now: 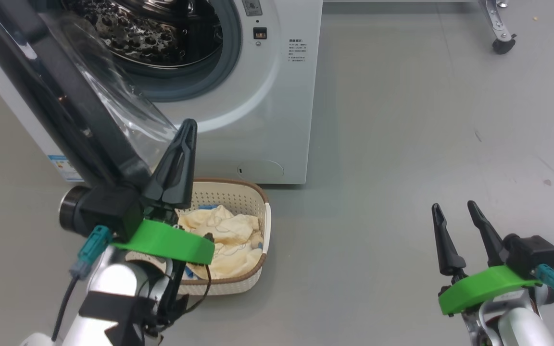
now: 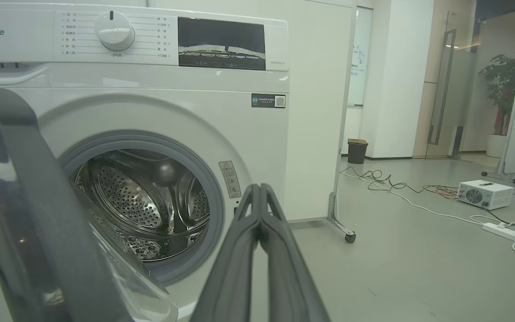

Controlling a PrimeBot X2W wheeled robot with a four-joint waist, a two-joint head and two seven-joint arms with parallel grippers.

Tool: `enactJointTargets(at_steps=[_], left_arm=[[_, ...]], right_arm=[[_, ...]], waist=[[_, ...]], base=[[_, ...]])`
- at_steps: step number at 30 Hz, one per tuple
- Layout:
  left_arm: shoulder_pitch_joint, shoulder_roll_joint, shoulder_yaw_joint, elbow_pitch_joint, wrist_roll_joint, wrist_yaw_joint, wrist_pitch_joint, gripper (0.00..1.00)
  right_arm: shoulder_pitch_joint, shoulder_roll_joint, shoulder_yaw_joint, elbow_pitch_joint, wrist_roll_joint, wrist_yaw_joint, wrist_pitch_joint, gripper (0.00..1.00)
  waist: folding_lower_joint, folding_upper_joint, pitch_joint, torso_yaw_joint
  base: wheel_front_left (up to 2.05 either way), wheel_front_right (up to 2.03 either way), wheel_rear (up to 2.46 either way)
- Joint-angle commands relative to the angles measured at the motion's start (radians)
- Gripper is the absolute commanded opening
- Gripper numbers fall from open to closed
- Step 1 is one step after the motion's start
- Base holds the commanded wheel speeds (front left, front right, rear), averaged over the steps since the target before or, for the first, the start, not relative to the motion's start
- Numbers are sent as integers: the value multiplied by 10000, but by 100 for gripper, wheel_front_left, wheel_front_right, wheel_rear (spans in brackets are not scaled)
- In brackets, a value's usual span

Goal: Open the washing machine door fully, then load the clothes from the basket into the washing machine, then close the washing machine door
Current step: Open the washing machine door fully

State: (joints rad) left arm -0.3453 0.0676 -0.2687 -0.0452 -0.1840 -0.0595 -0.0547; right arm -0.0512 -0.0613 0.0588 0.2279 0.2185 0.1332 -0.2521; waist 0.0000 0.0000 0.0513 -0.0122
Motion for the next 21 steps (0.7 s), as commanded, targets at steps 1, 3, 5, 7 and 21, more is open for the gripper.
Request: enactJointTargets(at_steps=[1,3,5,7,21], left_arm=[[-425,56,224,-148,-125,-57,161,0],[-404,41,93,71,-227,-101,323,0],[-394,26,-14,291,-327,-133,445,0],[-378,18,-125,536,-390,-163,583,0],[-193,59,-204,1994,-641,39,1181,0]], right_arm=[[-479,-37,208,-306,-27,-25,-97,100],[-499,-27,227,-290,-32,-25,-97,100],[-527,-18,245,-277,-38,-25,-97,100],[-551,-10,264,-261,-42,-25,-97,100],[-595,18,404,-38,76,-25,-97,100]], waist=[[0,0,30,-23],[0,0,63,-44],[0,0,96,-56],[0,0,124,-65],[0,0,6,-82]], base=[[0,0,0],[0,0,0],[0,0,0],[0,0,0],[0,0,0]])
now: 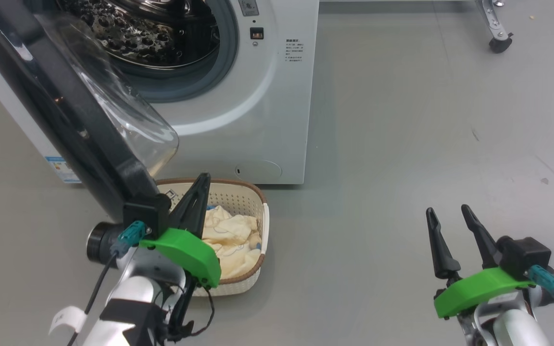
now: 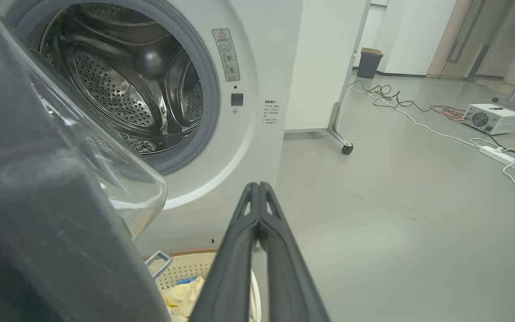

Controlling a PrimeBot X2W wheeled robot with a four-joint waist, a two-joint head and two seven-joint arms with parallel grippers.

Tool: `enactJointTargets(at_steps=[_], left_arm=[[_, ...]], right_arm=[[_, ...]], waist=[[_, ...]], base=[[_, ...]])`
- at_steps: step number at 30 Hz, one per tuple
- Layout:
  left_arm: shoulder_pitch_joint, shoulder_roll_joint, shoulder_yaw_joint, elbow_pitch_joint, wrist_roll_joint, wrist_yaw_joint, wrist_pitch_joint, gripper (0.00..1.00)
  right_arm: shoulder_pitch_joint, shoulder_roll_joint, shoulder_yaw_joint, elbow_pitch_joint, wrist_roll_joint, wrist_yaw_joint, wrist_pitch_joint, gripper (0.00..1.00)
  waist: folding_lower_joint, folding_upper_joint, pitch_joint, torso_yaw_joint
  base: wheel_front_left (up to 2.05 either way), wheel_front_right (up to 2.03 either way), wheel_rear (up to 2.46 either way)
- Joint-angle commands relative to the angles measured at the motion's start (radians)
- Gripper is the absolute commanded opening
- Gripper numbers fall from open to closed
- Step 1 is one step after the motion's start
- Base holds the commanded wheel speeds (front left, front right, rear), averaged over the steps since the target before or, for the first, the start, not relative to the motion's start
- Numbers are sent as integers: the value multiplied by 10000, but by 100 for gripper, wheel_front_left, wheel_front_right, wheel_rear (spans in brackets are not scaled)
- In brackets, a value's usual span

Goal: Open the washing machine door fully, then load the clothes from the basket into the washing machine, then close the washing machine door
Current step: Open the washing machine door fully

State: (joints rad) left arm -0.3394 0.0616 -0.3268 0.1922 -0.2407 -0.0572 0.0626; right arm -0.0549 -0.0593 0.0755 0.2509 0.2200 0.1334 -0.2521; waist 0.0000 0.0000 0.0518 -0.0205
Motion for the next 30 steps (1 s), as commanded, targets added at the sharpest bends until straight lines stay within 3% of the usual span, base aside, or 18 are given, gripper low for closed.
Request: enactJointTargets(at_steps=[1,20,30], left_arm=[[-235,117,395,-265,-86,60,14,0],[-405,418,1106,1031,-541,520,-730,0],[-296,537,1157,1110,-670,568,-928,0]], right_arm=[[-561,-1,250,-260,68,-27,-97,100],[-570,-53,271,-200,132,-27,-97,100],[-509,-62,239,-154,149,-27,-97,100]], waist=[[0,0,-3,2],[0,0,223,65],[0,0,170,594]], base=[[0,0,0],[0,0,0],[0,0,0]])
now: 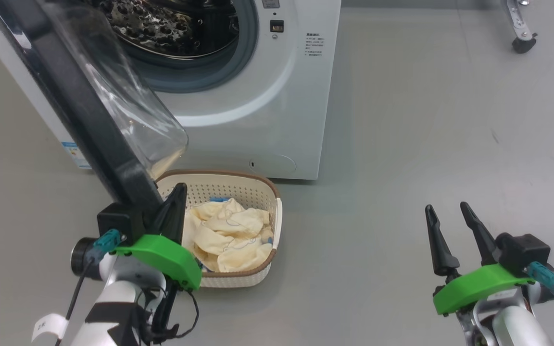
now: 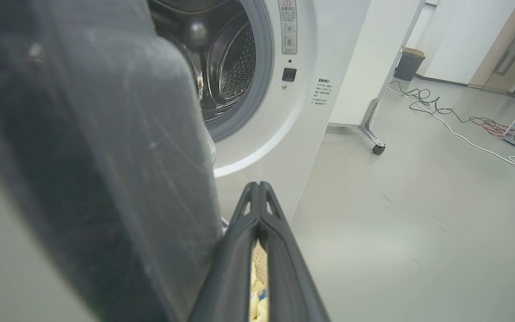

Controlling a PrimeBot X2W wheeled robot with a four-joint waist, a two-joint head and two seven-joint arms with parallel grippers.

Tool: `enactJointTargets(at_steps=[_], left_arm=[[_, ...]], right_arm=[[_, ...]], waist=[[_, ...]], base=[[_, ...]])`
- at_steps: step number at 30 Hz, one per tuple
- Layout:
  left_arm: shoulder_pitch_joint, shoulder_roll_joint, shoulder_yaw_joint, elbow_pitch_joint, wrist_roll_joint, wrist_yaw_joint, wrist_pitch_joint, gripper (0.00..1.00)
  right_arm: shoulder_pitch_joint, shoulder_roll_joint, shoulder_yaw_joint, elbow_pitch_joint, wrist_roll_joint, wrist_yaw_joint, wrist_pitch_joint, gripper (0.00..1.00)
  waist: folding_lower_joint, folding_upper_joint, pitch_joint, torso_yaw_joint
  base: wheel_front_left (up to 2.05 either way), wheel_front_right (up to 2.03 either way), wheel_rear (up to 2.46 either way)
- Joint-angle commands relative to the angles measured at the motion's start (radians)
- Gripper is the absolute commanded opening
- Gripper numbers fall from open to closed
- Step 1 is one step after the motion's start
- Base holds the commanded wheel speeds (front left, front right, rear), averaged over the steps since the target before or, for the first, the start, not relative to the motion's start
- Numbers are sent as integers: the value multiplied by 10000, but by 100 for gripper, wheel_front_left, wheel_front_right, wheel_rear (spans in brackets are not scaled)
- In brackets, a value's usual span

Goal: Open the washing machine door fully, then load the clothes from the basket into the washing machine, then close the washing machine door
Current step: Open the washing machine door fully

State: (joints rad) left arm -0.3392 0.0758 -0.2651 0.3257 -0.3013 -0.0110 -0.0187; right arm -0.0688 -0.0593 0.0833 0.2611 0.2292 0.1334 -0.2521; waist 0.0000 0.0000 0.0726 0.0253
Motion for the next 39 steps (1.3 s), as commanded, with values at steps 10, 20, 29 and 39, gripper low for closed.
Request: enactJointTargets(at_steps=[10,20,29,39], left_arm=[[0,334,376,-244,-175,184,-159,0],[242,436,394,-389,-289,289,-150,0],[275,666,689,-578,-480,457,-199,0],[332,1119,1448,-936,-892,743,-346,0]], right_arm=[[-244,-80,226,-141,99,-27,-97,100],[-134,-56,315,-58,114,-27,-97,100],[-193,-87,441,-20,78,-27,-97,100],[-460,-222,499,-75,20,-27,-97,100]], waist=[[0,0,-390,1181],[0,0,-597,2221],[0,0,-384,2928],[0,0,289,3267]], base=[[0,0,0],[0,0,0],[0,0,0],[0,0,0]])
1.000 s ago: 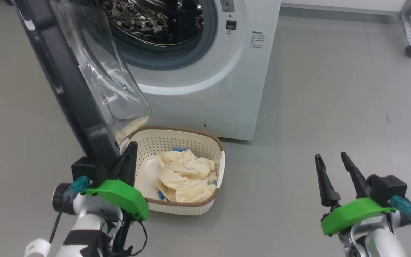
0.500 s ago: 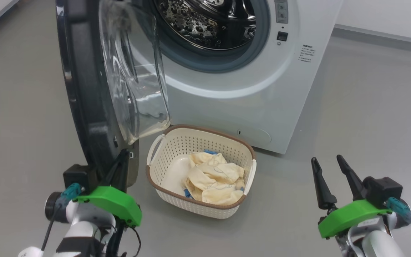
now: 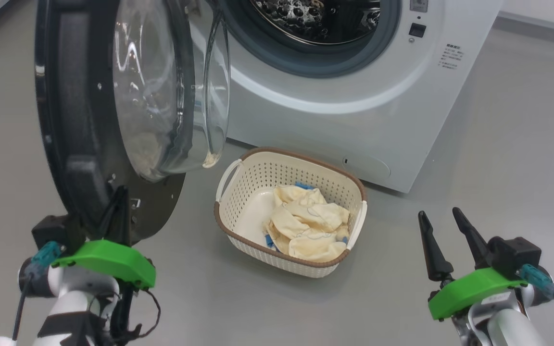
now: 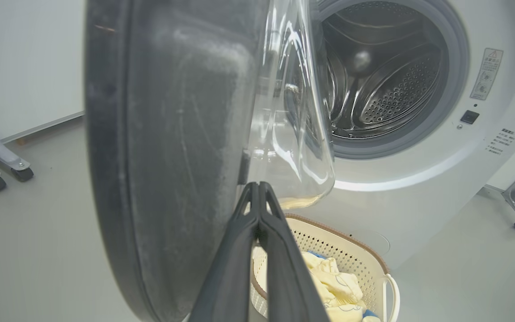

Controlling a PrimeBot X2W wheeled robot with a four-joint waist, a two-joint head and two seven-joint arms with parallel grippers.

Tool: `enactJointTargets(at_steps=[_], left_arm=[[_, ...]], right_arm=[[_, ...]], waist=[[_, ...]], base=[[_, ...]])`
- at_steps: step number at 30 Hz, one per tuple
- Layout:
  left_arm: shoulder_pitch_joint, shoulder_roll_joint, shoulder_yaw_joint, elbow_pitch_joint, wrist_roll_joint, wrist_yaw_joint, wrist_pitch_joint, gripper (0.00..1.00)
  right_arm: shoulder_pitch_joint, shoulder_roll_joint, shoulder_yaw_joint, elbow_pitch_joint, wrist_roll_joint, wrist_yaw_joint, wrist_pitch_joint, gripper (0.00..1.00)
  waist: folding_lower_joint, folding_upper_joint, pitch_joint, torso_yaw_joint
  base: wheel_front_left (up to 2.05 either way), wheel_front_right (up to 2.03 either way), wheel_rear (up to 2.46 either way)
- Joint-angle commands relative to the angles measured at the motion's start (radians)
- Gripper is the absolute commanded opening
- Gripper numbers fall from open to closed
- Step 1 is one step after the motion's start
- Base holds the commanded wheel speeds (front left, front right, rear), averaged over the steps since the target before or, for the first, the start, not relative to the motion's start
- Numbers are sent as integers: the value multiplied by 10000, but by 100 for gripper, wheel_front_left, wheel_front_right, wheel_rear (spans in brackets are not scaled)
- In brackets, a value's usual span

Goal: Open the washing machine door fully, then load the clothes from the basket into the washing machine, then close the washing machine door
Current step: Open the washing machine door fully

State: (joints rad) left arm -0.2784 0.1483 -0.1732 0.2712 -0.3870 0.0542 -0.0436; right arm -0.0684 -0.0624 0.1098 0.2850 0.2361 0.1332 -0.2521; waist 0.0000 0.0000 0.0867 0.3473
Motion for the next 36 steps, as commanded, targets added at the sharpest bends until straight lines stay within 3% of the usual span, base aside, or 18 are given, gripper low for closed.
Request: enactJointTargets(at_steps=[1,8,25,36], left_arm=[[-293,454,601,-440,-66,115,-88,0],[-495,807,1309,-763,-441,364,-84,0],[-1519,1638,2814,444,-1450,238,-808,0],[-2674,2180,3835,1997,-2464,-260,-1365,0]], right_arm=[[-505,-223,245,-326,-57,-25,-96,100],[-946,-589,212,-485,-110,-25,-34,100],[-1547,-1538,-157,-1671,-374,-25,873,100],[-1395,-2121,-593,-2840,-393,-25,1764,100]], waist=[[0,0,261,60],[0,0,1196,98],[0,0,3108,422],[0,0,4031,729]], base=[[0,0,0],[0,0,0],[0,0,0],[0,0,0]])
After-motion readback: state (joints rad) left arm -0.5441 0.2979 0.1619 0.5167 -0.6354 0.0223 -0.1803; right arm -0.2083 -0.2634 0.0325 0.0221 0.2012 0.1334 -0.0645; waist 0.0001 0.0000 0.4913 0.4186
